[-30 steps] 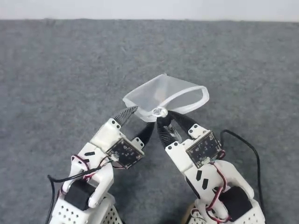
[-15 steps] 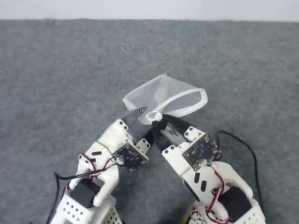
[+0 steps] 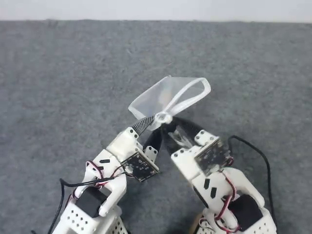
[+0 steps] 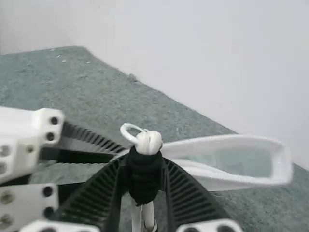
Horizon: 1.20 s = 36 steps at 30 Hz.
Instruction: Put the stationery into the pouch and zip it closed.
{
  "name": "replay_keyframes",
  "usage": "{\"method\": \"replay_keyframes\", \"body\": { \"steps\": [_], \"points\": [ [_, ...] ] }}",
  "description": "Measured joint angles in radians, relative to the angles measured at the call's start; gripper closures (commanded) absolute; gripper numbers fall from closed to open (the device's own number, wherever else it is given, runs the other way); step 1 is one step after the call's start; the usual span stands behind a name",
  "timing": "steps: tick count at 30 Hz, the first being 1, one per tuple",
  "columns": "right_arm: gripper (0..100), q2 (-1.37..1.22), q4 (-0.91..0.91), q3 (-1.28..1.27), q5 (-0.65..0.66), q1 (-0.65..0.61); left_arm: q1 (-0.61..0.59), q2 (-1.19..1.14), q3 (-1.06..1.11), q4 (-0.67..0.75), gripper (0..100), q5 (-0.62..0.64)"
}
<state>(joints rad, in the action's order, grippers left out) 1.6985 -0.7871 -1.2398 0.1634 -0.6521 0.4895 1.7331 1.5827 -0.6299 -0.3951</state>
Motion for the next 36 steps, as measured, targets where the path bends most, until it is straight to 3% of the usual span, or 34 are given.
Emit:
{"method": "replay_keyframes", "body": {
  "steps": [11,16,24,36],
  "points": [
    [99.4,-0.005,0.219,-0.063,-0.057,0.106,-0.021,0.014,-0.003,0.005,99,0.000],
    [99.4,-0.132,0.279,-0.057,-0.071,0.150,-0.026,0.014,-0.003,0.006,99,0.000],
    [99.4,-0.393,0.302,0.074,-0.150,0.276,-0.029,0.008,-0.003,0.008,99,0.005],
    [99.4,-0.462,0.371,0.087,-0.204,0.368,-0.044,0.008,-0.003,0.009,99,0.006]
  ]
}}
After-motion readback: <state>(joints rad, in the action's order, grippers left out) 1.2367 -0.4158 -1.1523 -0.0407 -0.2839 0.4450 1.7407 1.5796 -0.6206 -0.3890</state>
